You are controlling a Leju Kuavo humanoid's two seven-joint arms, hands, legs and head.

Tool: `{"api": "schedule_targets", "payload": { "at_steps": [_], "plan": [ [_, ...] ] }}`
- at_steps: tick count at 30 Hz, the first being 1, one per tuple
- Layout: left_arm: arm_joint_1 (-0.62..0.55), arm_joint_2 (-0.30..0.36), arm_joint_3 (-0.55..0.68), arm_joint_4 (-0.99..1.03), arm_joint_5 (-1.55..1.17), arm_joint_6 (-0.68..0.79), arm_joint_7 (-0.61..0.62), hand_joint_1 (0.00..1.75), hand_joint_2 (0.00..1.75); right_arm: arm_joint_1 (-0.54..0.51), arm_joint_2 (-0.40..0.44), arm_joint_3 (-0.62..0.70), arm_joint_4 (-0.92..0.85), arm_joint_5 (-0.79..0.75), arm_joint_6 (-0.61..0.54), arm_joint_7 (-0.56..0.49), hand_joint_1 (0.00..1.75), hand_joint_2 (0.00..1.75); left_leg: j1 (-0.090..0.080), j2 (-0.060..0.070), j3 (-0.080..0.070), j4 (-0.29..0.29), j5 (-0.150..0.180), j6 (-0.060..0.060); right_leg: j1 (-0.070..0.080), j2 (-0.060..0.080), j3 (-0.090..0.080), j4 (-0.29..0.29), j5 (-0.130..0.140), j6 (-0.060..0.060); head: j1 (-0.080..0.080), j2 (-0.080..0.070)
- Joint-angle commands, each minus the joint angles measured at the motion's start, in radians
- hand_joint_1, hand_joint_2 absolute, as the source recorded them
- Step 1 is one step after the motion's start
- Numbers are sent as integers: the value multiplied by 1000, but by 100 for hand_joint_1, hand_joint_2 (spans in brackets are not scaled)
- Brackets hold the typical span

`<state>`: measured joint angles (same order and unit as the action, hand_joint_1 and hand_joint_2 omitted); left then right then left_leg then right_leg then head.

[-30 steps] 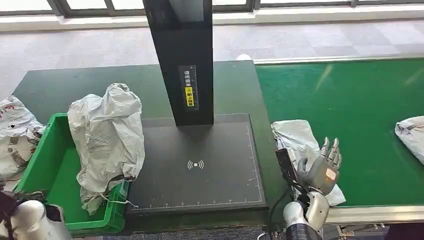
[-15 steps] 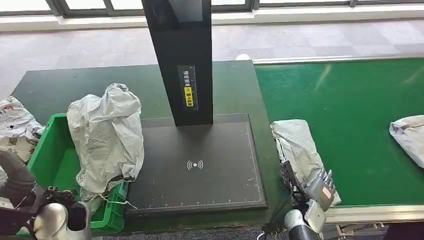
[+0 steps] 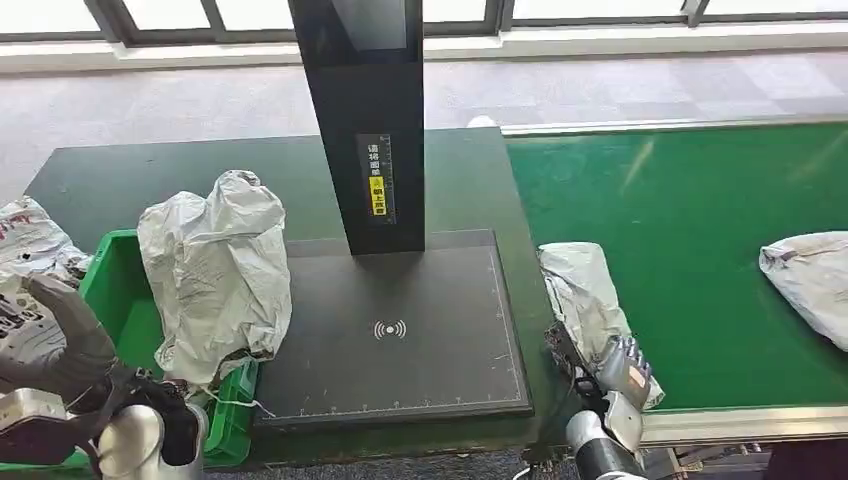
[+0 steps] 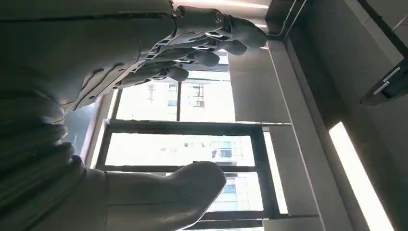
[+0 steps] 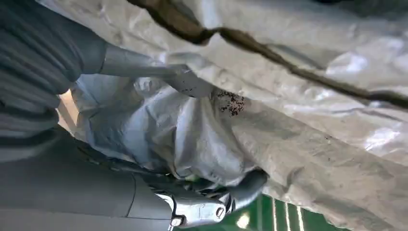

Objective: Moved the parcel from conveyor to table for the left to box.

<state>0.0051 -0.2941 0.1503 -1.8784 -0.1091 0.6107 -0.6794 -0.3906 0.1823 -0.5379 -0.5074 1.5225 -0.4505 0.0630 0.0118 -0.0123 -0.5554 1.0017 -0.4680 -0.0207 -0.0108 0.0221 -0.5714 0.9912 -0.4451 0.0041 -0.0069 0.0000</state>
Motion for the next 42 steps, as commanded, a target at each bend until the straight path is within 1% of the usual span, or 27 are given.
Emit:
{"api": "schedule_targets", "payload": {
  "at_steps": [1,2,3,6,7,8,9,11,12,14,17,21,25,27,28,29,31,32,33,34,35,36,38,39,40,41,42],
  "plan": [
    [87,-55,-41,25,-8,-2,-19,0,175,10,-6,-59,69,-65,-22,-69,175,175,-1,2,-1,-1,1,1,0,1,-1,-1,1,0,0,0],
    [90,-55,-42,24,-11,0,-19,0,175,11,0,-63,52,-95,-41,-96,175,175,-1,2,-7,-3,4,2,-1,-2,-6,-4,4,0,0,0],
    [92,-55,-43,22,-9,1,-19,0,175,10,7,-72,33,-131,-57,-130,175,175,0,2,0,-1,0,1,0,0,0,-2,1,0,0,0],
    [93,-55,-44,24,-11,4,-19,0,175,19,23,-76,-31,-218,-87,-206,175,175,0,1,-2,-3,2,1,0,-2,-3,-3,2,0,0,0],
    [93,-55,-44,25,-12,4,-19,0,175,25,27,-72,-50,-240,-94,-225,175,175,-1,1,1,-4,2,1,0,-3,-4,-4,2,0,0,0],
    [92,-55,-44,25,-13,5,-19,0,175,39,39,-62,-101,-298,-117,-284,175,175,-1,3,6,-2,0,1,0,0,-1,-2,2,0,0,0],
    [92,-55,-44,25,-13,5,-19,0,175,39,39,-62,-101,-298,-117,-284,175,175,0,3,8,0,0,0,0,1,0,-1,1,0,0,0],
    [89,-55,-45,33,-16,1,-19,0,175,83,83,-46,-264,-468,-174,-460,175,175,-1,1,6,-2,1,0,0,-2,-3,-2,1,0,0,0],
    [87,-55,-47,36,-17,2,-19,0,175,95,91,-38,-302,-480,-171,-465,175,175,-1,1,6,-1,1,-1,-1,-2,-3,0,1,0,0,0],
    [71,-55,-56,79,-25,-24,-19,0,175,173,138,-3,-525,-669,-216,-614,175,175,-1,0,4,-1,0,-1,-1,-2,-5,1,1,0,0,0],
    [7,-55,-83,189,-34,-51,-13,0,175,273,164,43,-769,-799,-247,-692,175,175,-1,-2,0,-1,1,0,-1,-4,-9,2,0,-1,0,0],
    [-9,-55,-94,209,-31,-45,-15,0,175,287,167,47,-797,-803,-240,-688,175,175,-2,-10,-4,0,2,0,-1,-12,-11,2,-2,-1,0,0],
    [-3,-55,-90,205,-32,-43,-14,0,175,282,164,51,-778,-802,-239,-688,175,175,-1,-5,-5,0,1,-1,-2,-6,-13,2,-1,-1,0,0],
    [-3,-55,-90,205,-32,-43,-14,0,175,282,164,51,-778,-802,-239,-688,175,175,0,-4,-4,0,1,-1,-2,-6,-13,2,-1,-1,0,0],
    [-3,-55,-96,210,-48,-94,3,0,175,274,167,18,-809,-850,-248,-761,175,175,-1,-5,-5,0,1,-1,-2,-7,-13,2,-1,-1,0,0],
    [-11,-55,-102,225,-51,-117,12,0,175,282,167,23,-845,-854,-248,-761,175,175,-1,-5,-5,0,1,-1,-2,-6,-13,2,-1,-1,0,0],
    [-44,-54,-146,309,-55,-182,24,0,175,333,167,66,-994,-876,-248,-761,175,175,-2,-6,-5,0,1,-1,-2,-8,-13,2,-1,-1,0,0],
    [-51,-52,-157,331,-55,-197,23,0,175,346,167,80,-1032,-883,-248,-761,175,175,-3,-10,-6,0,2,-1,-3,-12,-13,3,-2,-1,0,0],
    [-57,-52,-165,353,-61,-205,20,0,175,360,167,96,-1067,-886,-248,-761,175,175,-3,-9,-6,0,2,-1,-3,-10,-14,2,-2,-1,-1,0],
    [-67,-55,-178,391,-66,-209,14,0,175,383,167,125,-1128,-877,-248,-761,175,175,-3,-11,-6,0,2,-1,-3,-13,-14,3,-3,-1,-1,0],
    [-76,-53,-198,425,-68,-230,11,0,175,405,167,157,-1178,-875,-248,-761,175,175,-3,-10,-5,0,2,-1,-3,-11,-14,2,-2,-1,0,0],
    [-85,-55,-209,456,-73,-236,4,0,175,428,167,202,-1209,-872,-248,-761,175,175,-4,-11,-6,0,2,-1,-4,-13,-13,3,-3,-1,0,0],
    [-93,-55,-223,479,-76,-243,-2,0,175,448,167,248,-1227,-869,-248,-761,175,175,-3,-11,-5,-1,2,-1,-3,-14,-12,2,-3,-2,0,0],
    [-97,-55,-232,489,-80,-249,-4,0,175,456,167,311,-1210,-864,-248,-761,175,175,-3,-8,-5,0,1,-1,-3,-9,-13,2,-2,-1,0,0],
    [-99,-55,-237,497,-83,-253,-6,0,175,471,167,349,-1208,-870,-248,-761,175,175,-3,-8,-5,0,1,-1,-4,-9,-14,2,-2,-2,0,0],
    [-101,-55,-248,508,-86,-257,-7,0,175,483,138,461,-1141,-888,-248,-761,175,175,-2,-5,-4,0,1,-2,-2,-6,-14,1,-1,-2,0,0],
    [-103,-53,-255,514,-90,-263,-9,0,175,481,121,496,-1108,-904,-248,-761,175,175,-2,-4,-4,0,1,-1,-2,-6,-14,1,-1,-2,0,0]
  ]
}}
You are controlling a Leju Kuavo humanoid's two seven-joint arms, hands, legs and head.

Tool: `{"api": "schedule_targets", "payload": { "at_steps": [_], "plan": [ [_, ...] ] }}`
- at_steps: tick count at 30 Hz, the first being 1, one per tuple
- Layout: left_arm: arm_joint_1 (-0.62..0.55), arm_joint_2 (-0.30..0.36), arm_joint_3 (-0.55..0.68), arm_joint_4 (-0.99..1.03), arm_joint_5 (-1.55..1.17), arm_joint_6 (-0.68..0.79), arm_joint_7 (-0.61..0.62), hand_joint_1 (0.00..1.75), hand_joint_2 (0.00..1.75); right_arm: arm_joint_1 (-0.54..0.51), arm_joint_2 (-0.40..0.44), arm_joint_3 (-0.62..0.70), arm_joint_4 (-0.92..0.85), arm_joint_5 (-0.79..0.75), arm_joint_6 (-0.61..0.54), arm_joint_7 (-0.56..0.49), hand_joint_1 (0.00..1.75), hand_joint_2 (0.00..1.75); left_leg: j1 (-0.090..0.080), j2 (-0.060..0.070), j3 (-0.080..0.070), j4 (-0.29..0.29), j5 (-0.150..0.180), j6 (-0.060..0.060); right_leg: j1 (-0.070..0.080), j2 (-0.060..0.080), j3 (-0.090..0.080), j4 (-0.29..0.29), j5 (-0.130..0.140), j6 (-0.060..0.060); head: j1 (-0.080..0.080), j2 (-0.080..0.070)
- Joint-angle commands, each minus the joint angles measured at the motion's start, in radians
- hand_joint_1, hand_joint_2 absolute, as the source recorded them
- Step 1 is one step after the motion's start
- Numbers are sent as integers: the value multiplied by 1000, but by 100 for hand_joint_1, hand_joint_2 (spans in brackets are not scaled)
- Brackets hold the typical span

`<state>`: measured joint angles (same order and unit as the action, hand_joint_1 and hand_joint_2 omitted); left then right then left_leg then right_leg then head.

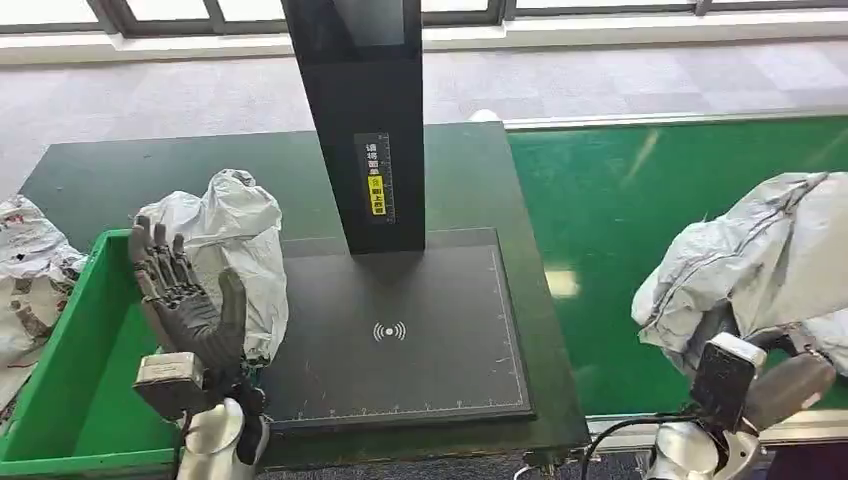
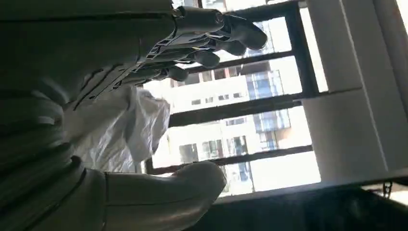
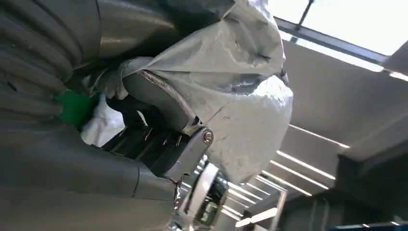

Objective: Moved the parcel from conveyor to table for the left to box.

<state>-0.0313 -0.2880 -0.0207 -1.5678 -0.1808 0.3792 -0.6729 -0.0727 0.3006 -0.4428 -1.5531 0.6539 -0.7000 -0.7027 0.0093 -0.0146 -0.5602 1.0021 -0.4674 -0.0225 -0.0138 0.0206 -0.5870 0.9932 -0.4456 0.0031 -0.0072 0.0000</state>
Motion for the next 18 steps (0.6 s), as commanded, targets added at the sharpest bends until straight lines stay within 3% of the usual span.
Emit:
{"api": "schedule_targets", "payload": {
  "at_steps": [1,7,18],
  "plan": [
    [-70,-60,-91,214,-19,-37,-18,0,175,150,-18,457,9,-43,24,5,175,175,0,-2,0,-1,0,1,0,-5,1,-1,-1,-1,0,0],
    [-100,-51,-110,255,-17,-57,-25,0,175,126,-36,565,137,-19,100,5,175,175,2,0,1,-1,0,0,2,-2,2,-2,0,-1,0,0],
    [-104,-31,-144,266,12,-27,-25,0,175,91,-44,569,242,31,156,14,175,175,1,-1,0,-1,1,0,0,-2,1,0,0,0,0,0]
  ]
}}
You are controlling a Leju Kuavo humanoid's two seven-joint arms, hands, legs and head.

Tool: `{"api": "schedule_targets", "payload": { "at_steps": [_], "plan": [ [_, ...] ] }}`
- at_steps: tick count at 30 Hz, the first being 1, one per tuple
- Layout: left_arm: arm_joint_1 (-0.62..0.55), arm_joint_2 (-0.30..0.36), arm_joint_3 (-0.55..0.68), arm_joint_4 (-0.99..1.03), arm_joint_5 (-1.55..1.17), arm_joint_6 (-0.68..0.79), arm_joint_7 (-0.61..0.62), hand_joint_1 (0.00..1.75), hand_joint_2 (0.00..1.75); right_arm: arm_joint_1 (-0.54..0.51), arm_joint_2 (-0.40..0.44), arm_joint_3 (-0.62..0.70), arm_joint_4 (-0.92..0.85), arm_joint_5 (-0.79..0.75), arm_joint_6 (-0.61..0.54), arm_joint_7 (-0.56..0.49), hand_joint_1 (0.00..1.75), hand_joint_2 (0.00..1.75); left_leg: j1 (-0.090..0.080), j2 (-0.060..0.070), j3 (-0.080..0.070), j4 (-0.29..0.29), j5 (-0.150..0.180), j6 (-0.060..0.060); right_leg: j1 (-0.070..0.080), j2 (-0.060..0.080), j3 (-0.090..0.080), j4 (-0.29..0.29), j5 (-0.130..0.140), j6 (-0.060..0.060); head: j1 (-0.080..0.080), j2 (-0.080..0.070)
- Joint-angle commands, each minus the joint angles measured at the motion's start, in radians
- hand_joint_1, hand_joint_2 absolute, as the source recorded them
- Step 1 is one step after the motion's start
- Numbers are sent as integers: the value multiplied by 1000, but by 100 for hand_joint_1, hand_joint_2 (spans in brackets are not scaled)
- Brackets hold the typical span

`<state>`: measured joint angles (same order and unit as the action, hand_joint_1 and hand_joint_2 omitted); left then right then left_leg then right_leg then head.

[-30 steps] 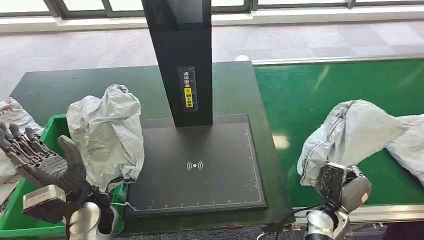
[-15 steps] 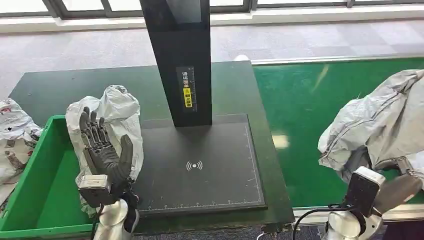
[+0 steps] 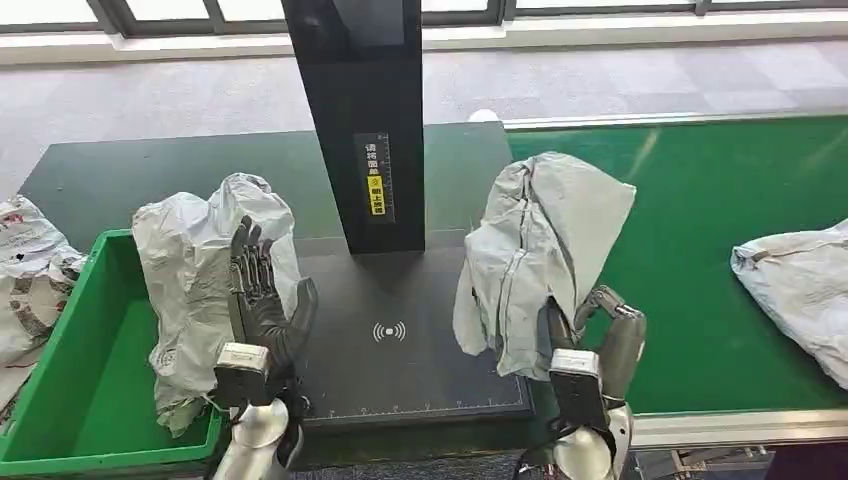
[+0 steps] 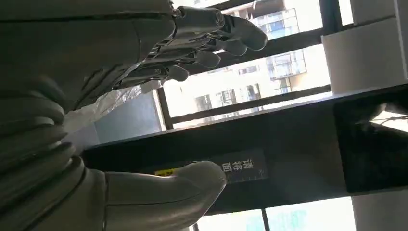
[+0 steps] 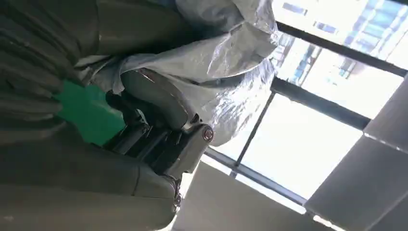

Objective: Moved the parcel from conveyor to table for the left to box.

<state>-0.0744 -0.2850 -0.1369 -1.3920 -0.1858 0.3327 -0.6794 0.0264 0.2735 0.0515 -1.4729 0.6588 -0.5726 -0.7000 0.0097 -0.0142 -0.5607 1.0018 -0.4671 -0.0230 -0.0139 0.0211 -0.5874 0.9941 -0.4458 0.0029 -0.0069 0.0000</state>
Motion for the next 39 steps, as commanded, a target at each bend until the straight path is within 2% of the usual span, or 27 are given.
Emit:
{"api": "schedule_targets", "payload": {
  "at_steps": [1,11,15,22,28,39],
  "plan": [
    [-61,-34,-28,90,17,19,-19,0,175,-8,-17,75,162,26,28,11,175,175,1,-1,1,-1,1,1,1,-4,2,-2,0,0,0,0],
    [-63,-25,-46,89,29,45,-19,0,175,-33,-19,97,233,72,58,36,175,175,1,-1,0,-1,1,1,1,-5,1,-2,1,0,0,0],
    [-55,-19,-50,84,29,48,-19,0,175,-46,-37,128,295,100,123,63,175,175,1,0,0,-1,1,1,1,-4,1,-2,1,0,0,0],
    [-52,-8,-57,82,38,54,-19,0,175,-72,-38,153,367,133,173,78,175,175,0,0,0,-1,0,1,1,-3,1,-2,0,0,0,0],
    [-30,6,-35,34,50,76,-19,0,175,-149,-29,209,478,140,217,79,175,175,0,2,0,-1,0,1,1,-2,1,-2,1,0,0,0],
    [-26,10,-32,29,52,72,-19,0,175,-158,-24,212,491,142,211,82,175,175,0,0,-1,-1,0,1,1,-2,1,-1,1,0,0,0]
  ]
}}
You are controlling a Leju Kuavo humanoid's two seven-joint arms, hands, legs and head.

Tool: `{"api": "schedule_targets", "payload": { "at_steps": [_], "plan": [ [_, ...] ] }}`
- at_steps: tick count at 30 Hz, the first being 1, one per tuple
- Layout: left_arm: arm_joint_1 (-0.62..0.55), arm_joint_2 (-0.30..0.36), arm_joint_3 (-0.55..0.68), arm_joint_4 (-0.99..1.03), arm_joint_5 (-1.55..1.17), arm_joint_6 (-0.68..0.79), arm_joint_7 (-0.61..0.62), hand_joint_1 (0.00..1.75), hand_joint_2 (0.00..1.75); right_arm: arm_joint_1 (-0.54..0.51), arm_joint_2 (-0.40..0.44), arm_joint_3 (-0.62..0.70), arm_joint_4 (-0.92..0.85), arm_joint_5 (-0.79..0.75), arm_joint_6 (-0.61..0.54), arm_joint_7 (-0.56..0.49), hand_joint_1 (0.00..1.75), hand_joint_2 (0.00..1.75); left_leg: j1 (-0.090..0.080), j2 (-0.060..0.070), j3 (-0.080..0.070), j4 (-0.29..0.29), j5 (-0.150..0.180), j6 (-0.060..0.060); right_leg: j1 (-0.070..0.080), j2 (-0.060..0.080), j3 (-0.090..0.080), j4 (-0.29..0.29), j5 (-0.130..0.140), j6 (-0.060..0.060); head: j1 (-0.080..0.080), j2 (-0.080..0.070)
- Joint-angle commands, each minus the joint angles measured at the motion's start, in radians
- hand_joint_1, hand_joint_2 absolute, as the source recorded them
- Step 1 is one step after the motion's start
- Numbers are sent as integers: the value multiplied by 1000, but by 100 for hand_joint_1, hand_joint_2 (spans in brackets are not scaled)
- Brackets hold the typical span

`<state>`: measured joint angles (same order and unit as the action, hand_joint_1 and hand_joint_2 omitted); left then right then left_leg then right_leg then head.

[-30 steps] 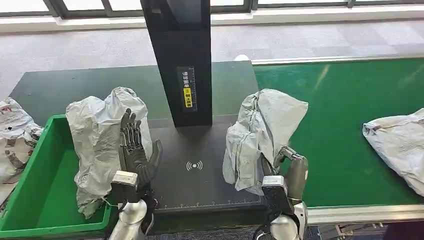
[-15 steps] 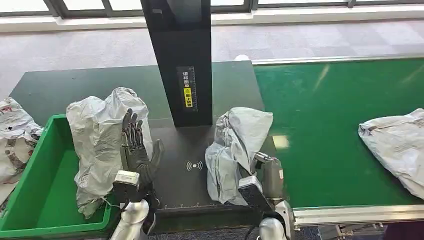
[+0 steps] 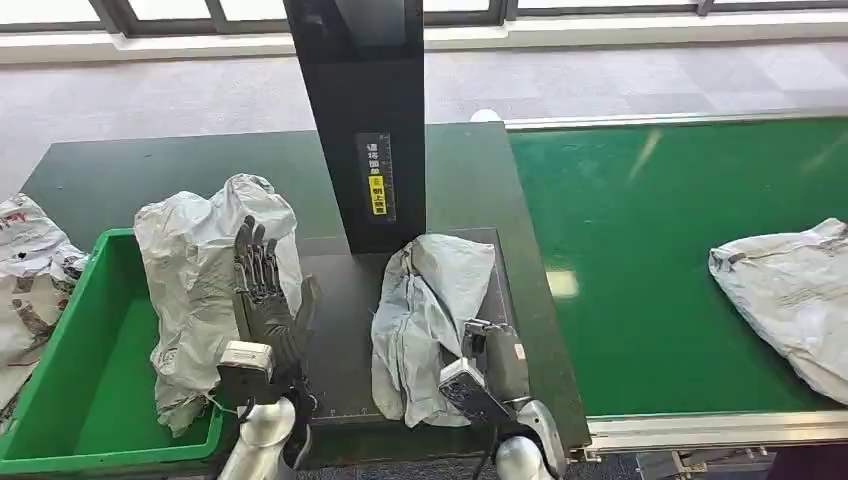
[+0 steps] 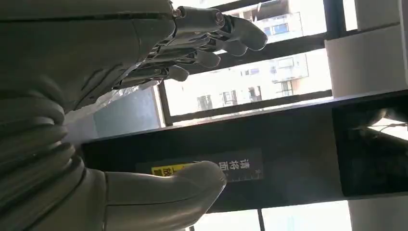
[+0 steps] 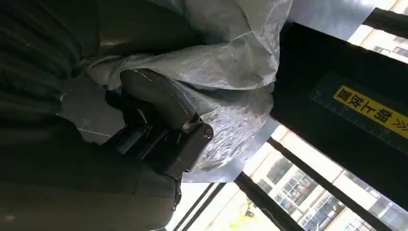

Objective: Moved the parcel from conveyor to table for the left to box.

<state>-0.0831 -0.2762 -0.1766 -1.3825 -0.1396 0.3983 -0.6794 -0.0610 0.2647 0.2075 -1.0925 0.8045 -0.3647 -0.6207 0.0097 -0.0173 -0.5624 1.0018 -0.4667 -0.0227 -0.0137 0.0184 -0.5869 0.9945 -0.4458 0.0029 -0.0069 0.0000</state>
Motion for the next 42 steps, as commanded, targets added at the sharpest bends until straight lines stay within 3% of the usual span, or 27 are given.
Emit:
{"api": "schedule_targets", "payload": {
  "at_steps": [1,9,10,12,13,23,28,42],
  "plan": [
    [-17,1,7,19,6,7,-19,0,175,-70,-15,56,110,-4,3,3,175,175,0,2,1,0,0,1,0,1,0,-1,1,0,0,0],
    [39,2,19,-42,-8,37,-19,0,175,-123,-5,95,184,-6,44,-3,175,175,0,4,1,-1,0,1,1,1,1,-2,1,0,0,0],
    [46,-3,26,-50,-14,31,-19,0,175,-147,0,99,210,-2,44,8,0,175,0,5,1,-1,0,1,1,3,0,-1,1,0,0,0],
    [53,-21,53,-61,-38,15,-19,0,175,-182,15,100,234,-4,46,22,0,175,0,9,1,-1,-1,1,1,5,-1,-1,2,-1,0,0],
    [54,-25,58,-64,-41,14,-19,0,175,-184,17,96,228,-9,46,23,0,0,0,8,1,-1,0,1,1,4,-1,-1,2,-1,0,0],
    [71,-43,51,-83,-105,22,-18,0,175,-100,32,-51,-14,-174,-35,-41,0,0,-1,0,-1,0,0,1,0,-2,0,0,0,0,0,0],
    [73,-51,48,-78,-134,51,-16,0,175,-45,48,-174,-135,-355,-70,-77,0,0,0,-1,0,0,1,1,0,-3,0,-1,0,0,0,0],
    [86,-56,35,-104,-164,80,-11,0,175,-13,53,-224,-189,-397,-43,-75,0,0,0,-2,0,-1,0,1,0,-4,1,-1,-1,0,0,0]
  ]
}}
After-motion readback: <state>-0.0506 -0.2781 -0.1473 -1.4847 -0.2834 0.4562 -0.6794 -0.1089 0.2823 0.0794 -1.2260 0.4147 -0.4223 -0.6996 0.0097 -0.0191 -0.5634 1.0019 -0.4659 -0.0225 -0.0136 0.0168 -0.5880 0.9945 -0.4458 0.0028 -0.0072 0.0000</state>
